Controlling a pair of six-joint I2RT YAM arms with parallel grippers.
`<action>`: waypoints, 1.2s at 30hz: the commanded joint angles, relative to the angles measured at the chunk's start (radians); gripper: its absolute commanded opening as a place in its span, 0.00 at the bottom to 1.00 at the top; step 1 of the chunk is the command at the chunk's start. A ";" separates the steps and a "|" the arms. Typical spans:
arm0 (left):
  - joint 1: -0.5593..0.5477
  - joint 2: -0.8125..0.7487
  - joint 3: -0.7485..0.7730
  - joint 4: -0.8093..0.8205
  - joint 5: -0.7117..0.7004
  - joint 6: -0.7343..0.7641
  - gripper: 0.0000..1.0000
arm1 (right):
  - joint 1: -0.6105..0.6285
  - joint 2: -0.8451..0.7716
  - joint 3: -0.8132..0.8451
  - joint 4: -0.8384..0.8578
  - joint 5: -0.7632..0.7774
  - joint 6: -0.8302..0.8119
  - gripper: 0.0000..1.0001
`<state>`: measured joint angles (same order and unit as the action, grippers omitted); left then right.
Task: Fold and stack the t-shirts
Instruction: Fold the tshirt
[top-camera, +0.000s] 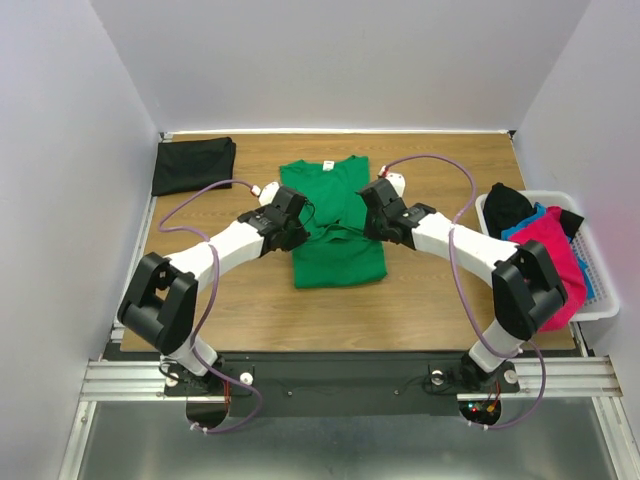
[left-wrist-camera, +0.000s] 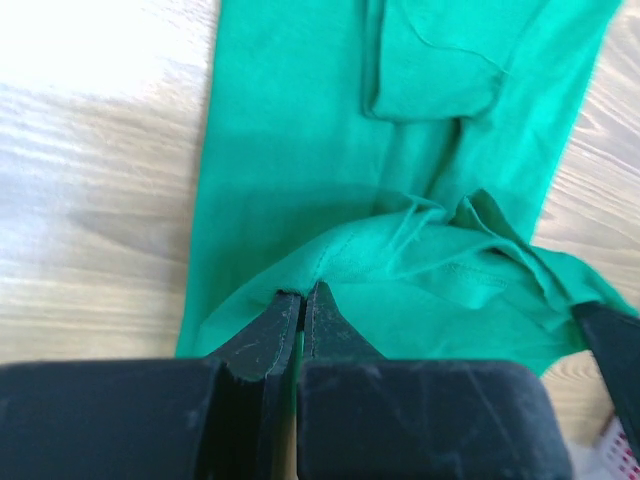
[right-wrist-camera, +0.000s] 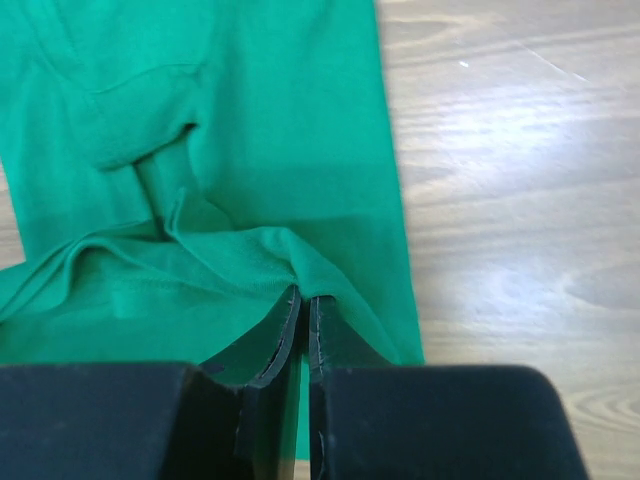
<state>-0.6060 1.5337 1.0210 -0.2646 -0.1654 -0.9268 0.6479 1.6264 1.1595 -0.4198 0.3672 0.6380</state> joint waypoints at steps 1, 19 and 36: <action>0.020 0.028 0.062 0.018 -0.005 0.045 0.00 | -0.013 0.032 0.068 0.073 -0.019 -0.050 0.00; 0.077 0.169 0.145 0.005 0.018 0.075 0.13 | -0.076 0.188 0.180 0.084 -0.031 -0.092 0.25; 0.078 -0.345 -0.258 0.011 0.041 -0.041 0.99 | -0.035 -0.043 0.005 0.084 -0.283 -0.153 1.00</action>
<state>-0.5282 1.2407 0.8814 -0.2569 -0.1558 -0.9195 0.5781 1.5642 1.1881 -0.3721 0.1482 0.5240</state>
